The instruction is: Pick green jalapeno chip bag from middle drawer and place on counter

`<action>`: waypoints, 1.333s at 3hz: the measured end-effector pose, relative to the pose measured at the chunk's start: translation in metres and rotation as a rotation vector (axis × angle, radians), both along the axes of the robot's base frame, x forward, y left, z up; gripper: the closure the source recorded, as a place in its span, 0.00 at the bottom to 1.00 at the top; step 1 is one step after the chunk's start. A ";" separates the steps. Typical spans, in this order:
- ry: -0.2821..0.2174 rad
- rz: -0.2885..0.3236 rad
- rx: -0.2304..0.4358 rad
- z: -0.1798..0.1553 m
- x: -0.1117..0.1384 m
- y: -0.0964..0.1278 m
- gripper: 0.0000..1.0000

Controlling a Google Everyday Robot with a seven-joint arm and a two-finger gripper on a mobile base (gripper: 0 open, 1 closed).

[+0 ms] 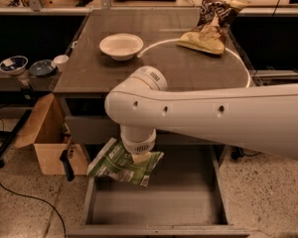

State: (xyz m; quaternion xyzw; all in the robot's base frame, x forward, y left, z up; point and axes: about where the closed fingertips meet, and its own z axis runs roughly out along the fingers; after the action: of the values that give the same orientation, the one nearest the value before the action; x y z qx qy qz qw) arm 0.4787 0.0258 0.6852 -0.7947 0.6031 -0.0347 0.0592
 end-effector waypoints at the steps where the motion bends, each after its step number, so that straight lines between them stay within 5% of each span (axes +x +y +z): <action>1: -0.031 0.006 -0.045 0.023 -0.001 -0.005 1.00; 3: -0.085 0.097 -0.091 0.078 0.029 0.002 1.00; 4: -0.086 0.192 0.032 0.107 0.054 0.008 1.00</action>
Offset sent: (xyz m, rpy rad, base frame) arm 0.0281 0.0009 0.0970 -0.1556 -0.1335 0.0885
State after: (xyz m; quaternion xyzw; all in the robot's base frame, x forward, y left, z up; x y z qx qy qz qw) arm 0.5323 0.0333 0.7925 -0.8454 0.5218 -0.0533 0.1007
